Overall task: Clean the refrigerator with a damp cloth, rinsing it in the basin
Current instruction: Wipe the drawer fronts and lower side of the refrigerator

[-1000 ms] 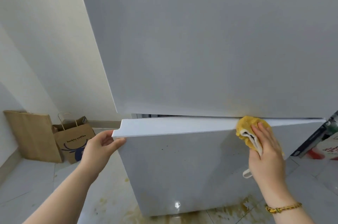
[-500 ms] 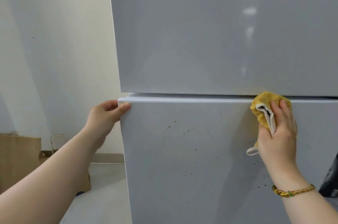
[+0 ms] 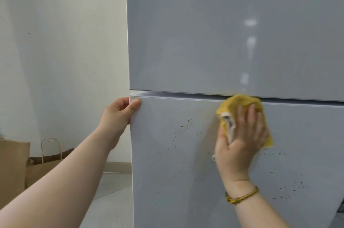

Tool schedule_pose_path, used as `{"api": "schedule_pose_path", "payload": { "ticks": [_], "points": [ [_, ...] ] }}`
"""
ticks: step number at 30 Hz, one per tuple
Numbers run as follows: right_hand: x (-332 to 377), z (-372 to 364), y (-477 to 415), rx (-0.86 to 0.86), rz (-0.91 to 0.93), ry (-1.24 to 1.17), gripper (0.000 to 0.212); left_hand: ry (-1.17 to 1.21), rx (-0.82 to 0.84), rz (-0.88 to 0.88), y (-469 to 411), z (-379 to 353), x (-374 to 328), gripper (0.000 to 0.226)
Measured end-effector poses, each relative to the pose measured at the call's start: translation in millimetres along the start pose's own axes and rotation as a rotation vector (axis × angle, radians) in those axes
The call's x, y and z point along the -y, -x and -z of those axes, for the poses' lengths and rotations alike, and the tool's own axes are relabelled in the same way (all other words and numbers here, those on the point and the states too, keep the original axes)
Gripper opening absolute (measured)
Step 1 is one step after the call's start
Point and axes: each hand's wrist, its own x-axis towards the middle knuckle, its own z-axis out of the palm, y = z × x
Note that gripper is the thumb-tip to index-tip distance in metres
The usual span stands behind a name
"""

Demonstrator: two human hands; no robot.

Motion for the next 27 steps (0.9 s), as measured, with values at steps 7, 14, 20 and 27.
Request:
{"api": "schedule_pose_path", "payload": {
  "ticks": [7,14,20,27],
  "points": [
    [51,-45,38,0.156,0.421,0.119,0.048,0.042,0.048,0.002,-8,5,5,0.017],
    [8,-34,22,0.167,0.959,0.237,0.041,0.053,0.029,0.006,-4,2,3,0.019],
    [51,-48,42,0.111,0.448,0.215,0.044,0.052,-0.001,-0.003,-1,0,5,0.020],
    [13,-41,53,0.293,1.173,0.150,0.032,0.026,-0.014,0.001,0,1,4,0.019]
  ]
}}
